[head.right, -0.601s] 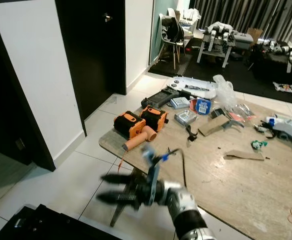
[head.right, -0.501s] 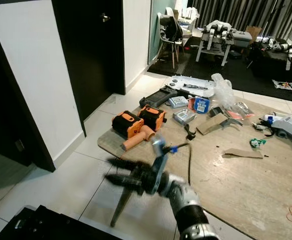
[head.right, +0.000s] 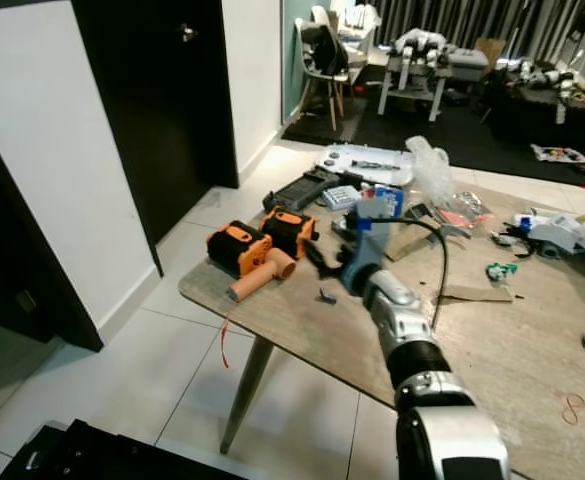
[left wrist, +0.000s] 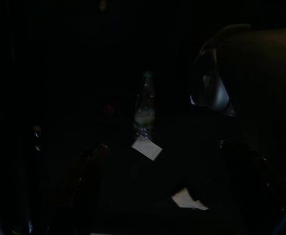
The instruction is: Picking trash to rubbish bin
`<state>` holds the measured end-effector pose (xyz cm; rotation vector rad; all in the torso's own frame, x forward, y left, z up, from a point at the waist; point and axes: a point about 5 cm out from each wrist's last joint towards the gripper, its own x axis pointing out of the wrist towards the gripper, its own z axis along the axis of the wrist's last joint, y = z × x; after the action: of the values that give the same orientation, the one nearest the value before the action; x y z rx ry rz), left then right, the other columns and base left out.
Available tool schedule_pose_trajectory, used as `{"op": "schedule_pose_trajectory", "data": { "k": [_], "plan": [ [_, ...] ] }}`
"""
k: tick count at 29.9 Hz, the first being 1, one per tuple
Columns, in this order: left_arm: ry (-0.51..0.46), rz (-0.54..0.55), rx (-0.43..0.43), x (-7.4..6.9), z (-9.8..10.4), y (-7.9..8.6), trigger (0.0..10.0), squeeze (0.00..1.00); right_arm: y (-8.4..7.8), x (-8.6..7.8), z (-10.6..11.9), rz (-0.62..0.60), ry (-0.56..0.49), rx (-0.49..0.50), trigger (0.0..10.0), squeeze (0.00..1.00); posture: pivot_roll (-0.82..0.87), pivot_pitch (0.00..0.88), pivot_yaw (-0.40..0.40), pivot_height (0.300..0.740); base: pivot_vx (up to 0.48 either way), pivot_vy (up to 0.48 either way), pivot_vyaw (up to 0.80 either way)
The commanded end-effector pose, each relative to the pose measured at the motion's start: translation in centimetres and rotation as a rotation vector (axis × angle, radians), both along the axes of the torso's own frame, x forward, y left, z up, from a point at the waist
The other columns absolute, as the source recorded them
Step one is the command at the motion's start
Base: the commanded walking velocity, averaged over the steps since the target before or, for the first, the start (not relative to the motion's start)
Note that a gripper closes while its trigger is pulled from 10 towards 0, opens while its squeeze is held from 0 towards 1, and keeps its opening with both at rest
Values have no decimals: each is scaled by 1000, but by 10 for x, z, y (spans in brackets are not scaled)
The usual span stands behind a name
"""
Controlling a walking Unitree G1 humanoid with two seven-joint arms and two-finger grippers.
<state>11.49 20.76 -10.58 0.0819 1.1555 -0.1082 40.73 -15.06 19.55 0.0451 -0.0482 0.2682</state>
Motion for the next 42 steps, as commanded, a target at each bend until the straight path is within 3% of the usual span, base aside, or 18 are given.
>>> {"op": "schedule_pose_trajectory", "data": {
  "k": [1, 4, 6, 10, 11, 14, 17, 22, 28, 29, 34, 35, 39, 42],
  "plan": [
    [59, -31, -29, -19, -7, -11, 10000, 0, -12, 3, 5, -101, -9, -6, 10000, 0, 46, 175, -35, 740, 0, 0, -800],
    [84, -37, -29, -32, -9, -11, 10000, 0, -18, 5, 7, -184, -7, -51, 10000, 0, 54, 196, -33, 740, 0, 0, -533],
    [84, -37, -29, -32, -9, -11, 10000, 0, -18, 5, 7, -184, -7, -51, 10000, 0, 54, 196, -33, 740, 0, 0, 0],
    [107, -40, -31, -44, -11, -11, 10000, 0, -21, 6, 7, -251, 4, -112, 10000, 0, 80, 267, -29, 740, 0, 0, 0],
    [117, -47, -35, -53, -13, -12, 10000, 0, -23, 7, 8, -299, 18, -123, 10000, 0, 93, 308, -26, 740, 0, 0, 0],
    [122, -53, -38, -59, -13, -13, 10000, 0, -25, 7, 9, -331, 28, -101, 10000, 0, 100, 331, -22, 740, 0, 0, 0],
    [124, -61, -42, -66, -14, -14, 10000, 0, -27, 9, 12, -363, 41, -14, 10000, 0, 115, 369, -15, 740, 0, 0, 0],
    [124, -82, -51, -79, -14, -16, 10000, 0, -32, 12, 33, -425, -14, 41, 10000, 0, 141, 435, -2, 740, 0, 0, 0],
    [131, -94, -55, -89, -15, -16, 10000, 0, -36, 15, 59, -463, -99, 27, 10000, 0, 145, 451, 1, 740, 0, 0, 0],
    [137, -98, -57, -94, -15, -17, 10000, 0, -46, 14, 74, -522, -147, 13, 10000, 0, 137, 455, -1, 740, 0, 0, 0],
    [143, -106, -62, -97, -15, -18, 10000, 0, -57, 12, 89, -590, -206, 2, 10000, 0, 130, 452, -1, 740, 0, 0, 0],
    [137, -114, -67, -95, -15, -21, 10000, 0, -63, 11, 94, -631, -225, -55, 10000, 8, 127, 451, 0, 740, 0, 0, 0],
    [127, -120, -72, -91, -15, -23, 10000, 0, -68, 10, 95, -663, -219, -128, 10000, 12, 123, 451, 0, 740, 0, 0, 0],
    [111, -127, -77, -86, -15, -25, 10000, 0, -75, 11, 91, -646, -164, -197, 10000, 0, 118, 453, 3, 740, 0, 0, 0]
  ]
}}
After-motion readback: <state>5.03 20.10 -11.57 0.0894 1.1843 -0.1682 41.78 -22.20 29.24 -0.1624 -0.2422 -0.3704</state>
